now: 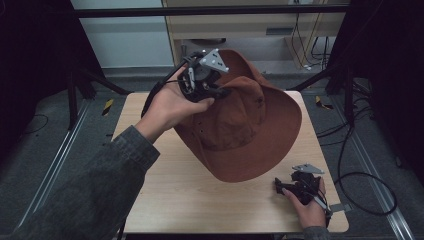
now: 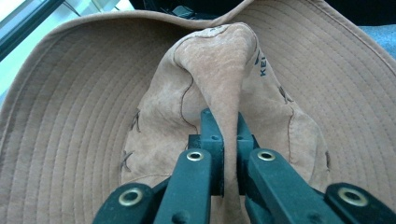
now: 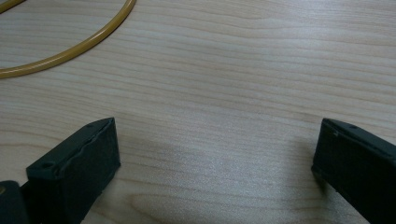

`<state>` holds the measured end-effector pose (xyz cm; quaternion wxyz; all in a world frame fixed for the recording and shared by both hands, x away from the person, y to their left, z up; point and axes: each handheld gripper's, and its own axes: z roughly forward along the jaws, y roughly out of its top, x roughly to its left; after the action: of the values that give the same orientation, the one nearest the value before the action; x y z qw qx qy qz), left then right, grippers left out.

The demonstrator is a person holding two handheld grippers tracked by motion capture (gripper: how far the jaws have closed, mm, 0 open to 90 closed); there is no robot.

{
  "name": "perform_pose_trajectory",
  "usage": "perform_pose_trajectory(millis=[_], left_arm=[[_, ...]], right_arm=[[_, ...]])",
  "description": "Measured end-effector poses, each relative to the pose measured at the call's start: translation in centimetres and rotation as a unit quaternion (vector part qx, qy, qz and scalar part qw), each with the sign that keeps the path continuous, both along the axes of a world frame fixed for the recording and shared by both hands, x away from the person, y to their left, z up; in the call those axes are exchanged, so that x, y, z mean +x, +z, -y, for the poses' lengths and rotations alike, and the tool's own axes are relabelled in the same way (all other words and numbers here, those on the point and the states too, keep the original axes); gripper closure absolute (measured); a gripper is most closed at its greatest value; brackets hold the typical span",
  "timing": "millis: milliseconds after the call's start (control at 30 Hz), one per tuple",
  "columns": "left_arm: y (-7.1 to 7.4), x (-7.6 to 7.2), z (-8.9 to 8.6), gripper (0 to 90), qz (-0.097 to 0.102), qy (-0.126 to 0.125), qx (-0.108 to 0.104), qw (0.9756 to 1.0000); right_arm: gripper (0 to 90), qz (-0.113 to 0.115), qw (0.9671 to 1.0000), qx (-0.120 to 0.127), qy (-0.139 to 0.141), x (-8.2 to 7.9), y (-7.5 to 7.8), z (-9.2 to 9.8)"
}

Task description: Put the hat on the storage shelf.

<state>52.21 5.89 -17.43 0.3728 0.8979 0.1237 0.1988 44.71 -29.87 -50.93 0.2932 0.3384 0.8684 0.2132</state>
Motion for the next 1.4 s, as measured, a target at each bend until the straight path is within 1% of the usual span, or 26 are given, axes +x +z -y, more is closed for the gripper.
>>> perform_pose_trajectory(millis=[33,133,200,267,333,467,633,733,767,800,833,867,900,933,1000,1033,1167,1267,1300,1333,1367,1400], left_arm=[[0.0,0.2,0.6,88.6,0.001,-0.001,0.006,1.0],[0.1,0.5,1.6,88.6,0.001,-0.003,0.011,0.9999],[0.1,0.7,2.7,88.6,0.0,-0.008,0.016,0.9998],[0.1,0.8,3.0,88.6,0.0,-0.009,0.015,0.9998],[0.2,1.0,3.9,88.7,-0.003,-0.015,0.018,0.9997],[0.0,1.6,4.9,88.6,-0.006,-0.019,0.022,0.9996],[-0.4,2.3,5.6,88.6,-0.013,-0.015,0.029,0.9994],[-0.9,3.0,5.9,88.5,-0.024,-0.013,0.028,0.9993],[-1.2,3.5,6.2,88.5,-0.03,-0.015,0.033,0.9989],[-1.2,3.5,6.2,88.4,-0.03,-0.015,0.033,0.9989],[-1.6,3.6,6.4,88.4,-0.035,-0.018,0.035,0.9986],[-2.0,3.7,6.8,88.3,-0.035,-0.02,0.044,0.9982],[-2.3,3.8,7.0,88.2,-0.036,-0.022,0.047,0.998],[-2.3,3.8,7.0,88.1,-0.036,-0.022,0.047,0.998],[-2.6,4.2,7.5,87.8,-0.045,-0.018,0.039,0.9981],[-2.7,4.3,7.6,87.8,-0.046,-0.019,0.038,0.998],[-3.1,4.3,8.2,87.7,-0.046,-0.018,0.042,0.9979],[-3.6,4.5,8.4,87.6,-0.049,-0.017,0.043,0.9977],[-3.6,4.5,8.4,87.5,-0.049,-0.017,0.043,0.9977],[-3.8,4.6,8.5,87.5,-0.051,-0.015,0.044,0.9976],[-4.0,4.8,8.6,87.3,-0.053,-0.012,0.041,0.9977],[-4.0,4.9,8.6,87.0,-0.055,-0.011,0.043,0.9975]], right_arm=[[0.7,0.0,1.0,0.0,0.0,0.0,0.0,0.0],[0.6,0.0,1.0,0.0,0.0,0.0,0.0,0.0],[0.7,0.001,1.0,0.001,0.0,0.0,0.0,0.0],[0.7,0.001,1.0,0.001,0.0,0.0,0.0,0.0],[0.7,-0.001,1.0,0.002,0.001,0.0,0.0,0.0],[0.7,-0.001,1.0,0.002,0.001,0.0,0.0,0.0],[0.7,-0.001,1.0,0.002,0.001,0.0,0.0,0.0],[0.7,-0.001,1.0,0.002,0.0,0.0,0.0,-0.1],[0.7,-0.001,1.0,0.002,0.0,0.0,0.0,-0.1],[0.7,-0.001,1.0,0.003,0.0,0.0,0.0,-0.1],[0.7,-0.001,1.0,0.003,0.0,0.0,0.0,-0.1],[0.6,0.0,1.0,0.0,0.005,0.1,0.1,0.0],[0.7,0.0,1.0,0.0,0.006,0.1,0.1,0.0],[0.7,0.0,1.0,0.0,0.006,0.1,0.1,0.0],[0.7,-0.001,1.0,0.0,0.006,0.1,0.1,0.0],[0.7,-0.001,1.0,0.001,0.006,0.1,0.1,0.0],[0.7,-0.001,1.0,0.0,0.007,0.0,0.1,0.0],[0.7,0.001,1.0,0.003,0.0,0.0,0.0,-0.1],[0.7,0.001,1.0,0.0,0.005,0.1,0.1,0.0],[0.7,0.001,1.0,0.0,0.005,0.1,0.1,0.0],[0.7,-0.002,1.0,0.007,-0.001,-0.1,0.0,-0.1],[0.7,-0.001,1.0,0.004,-0.001,-0.1,0.0,-0.1]])
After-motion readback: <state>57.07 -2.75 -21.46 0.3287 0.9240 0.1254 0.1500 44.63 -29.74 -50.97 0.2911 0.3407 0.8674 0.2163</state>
